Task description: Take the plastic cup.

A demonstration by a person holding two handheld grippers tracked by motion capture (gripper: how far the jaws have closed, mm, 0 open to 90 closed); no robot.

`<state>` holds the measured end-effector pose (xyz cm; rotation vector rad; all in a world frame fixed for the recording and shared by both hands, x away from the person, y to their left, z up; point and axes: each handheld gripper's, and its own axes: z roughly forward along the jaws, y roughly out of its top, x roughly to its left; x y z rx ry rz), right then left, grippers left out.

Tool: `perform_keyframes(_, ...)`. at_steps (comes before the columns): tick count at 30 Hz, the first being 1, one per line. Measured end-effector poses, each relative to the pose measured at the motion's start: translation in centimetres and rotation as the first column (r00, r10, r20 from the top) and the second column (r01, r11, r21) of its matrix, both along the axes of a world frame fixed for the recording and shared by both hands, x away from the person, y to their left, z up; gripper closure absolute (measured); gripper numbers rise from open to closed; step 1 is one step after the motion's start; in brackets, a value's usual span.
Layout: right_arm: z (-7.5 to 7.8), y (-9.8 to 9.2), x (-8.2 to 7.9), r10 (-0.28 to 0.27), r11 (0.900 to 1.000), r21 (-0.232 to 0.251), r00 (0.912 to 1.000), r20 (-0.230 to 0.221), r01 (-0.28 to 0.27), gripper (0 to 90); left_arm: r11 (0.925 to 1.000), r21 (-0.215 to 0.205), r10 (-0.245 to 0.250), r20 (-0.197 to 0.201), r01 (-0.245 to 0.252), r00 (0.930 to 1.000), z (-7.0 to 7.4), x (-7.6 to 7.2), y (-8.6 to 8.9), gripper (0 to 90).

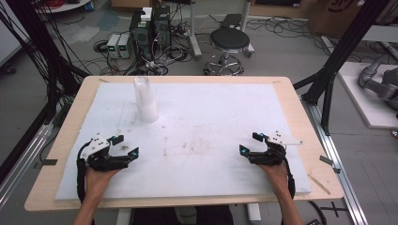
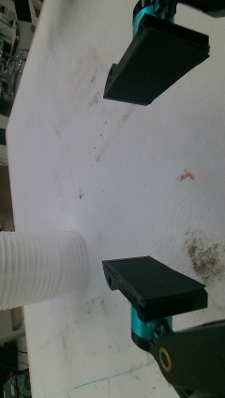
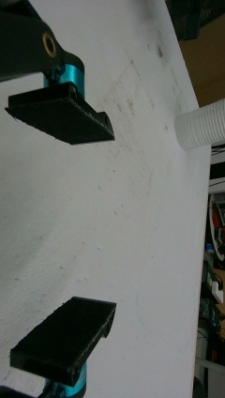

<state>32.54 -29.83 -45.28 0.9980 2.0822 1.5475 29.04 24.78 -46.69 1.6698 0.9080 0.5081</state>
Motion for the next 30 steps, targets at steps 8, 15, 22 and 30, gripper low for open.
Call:
perform_keyframes(8,0.0,-0.1,0.0,0.004,1.0,0.014,1.0,0.001,-0.004,14.9,1.0,0.0,0.0,-0.004,0.0,1.0,0.0,0.1,0.0,15.8)
perform_keyframes(15,0.0,-0.1,-0.1,0.003,1.0,0.015,0.9999,0.015,-0.004,14.9,1.0,-0.002,0.0,-0.002,0.0,1.0,0.0,0.1,0.0,15.7)
perform_keyframes(22,0.0,-0.4,-0.4,-0.004,0.999,0.035,0.9992,0.04,0.003,14.9,0.9998,-0.011,-0.013,-0.011,0.013,0.9998,0.0,0.2,0.1,14.9)
perform_keyframes(30,0.0,-0.2,-0.2,0.007,1.0,0.016,0.9999,0.015,-0.007,14.9,0.9971,-0.056,-0.051,0.022,0.052,0.9985,2.2,0.4,1.1,14.7)
